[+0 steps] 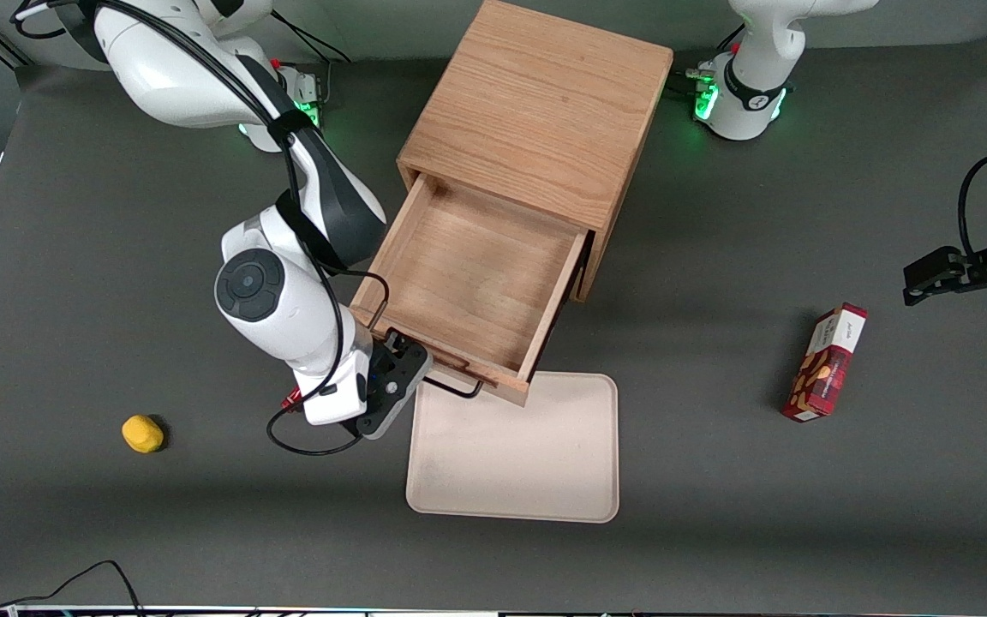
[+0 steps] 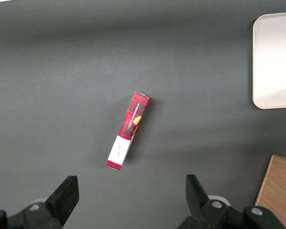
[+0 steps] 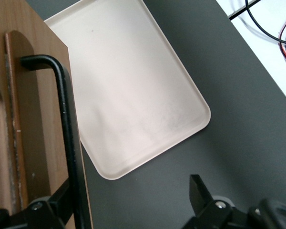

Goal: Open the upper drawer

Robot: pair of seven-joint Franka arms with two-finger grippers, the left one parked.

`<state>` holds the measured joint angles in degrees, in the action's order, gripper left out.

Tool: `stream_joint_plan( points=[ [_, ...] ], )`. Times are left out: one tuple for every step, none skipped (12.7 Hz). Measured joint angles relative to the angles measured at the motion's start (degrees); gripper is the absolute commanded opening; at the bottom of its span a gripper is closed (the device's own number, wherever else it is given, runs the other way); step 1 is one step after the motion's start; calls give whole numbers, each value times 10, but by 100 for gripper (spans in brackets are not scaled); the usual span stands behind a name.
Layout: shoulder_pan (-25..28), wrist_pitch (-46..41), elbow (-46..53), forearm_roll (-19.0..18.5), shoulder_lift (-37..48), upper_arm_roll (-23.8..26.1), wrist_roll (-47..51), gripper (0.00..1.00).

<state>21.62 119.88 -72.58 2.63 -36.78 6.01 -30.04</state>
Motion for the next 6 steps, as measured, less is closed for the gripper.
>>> stream_joint_plan(
  points=[
    [0, 2, 0, 8, -1, -2, -1, 100],
    [0, 4, 0, 19, -2, -4, -1, 100],
    [-1, 6, 0, 32, -3, -6, -1, 100],
    [-3, 8, 0, 53, -4, -8, 1, 100],
    [-5, 11, 1, 66, -5, -9, 3, 100],
    [-5, 14, 1, 85, -6, -10, 3, 100]
  ],
)
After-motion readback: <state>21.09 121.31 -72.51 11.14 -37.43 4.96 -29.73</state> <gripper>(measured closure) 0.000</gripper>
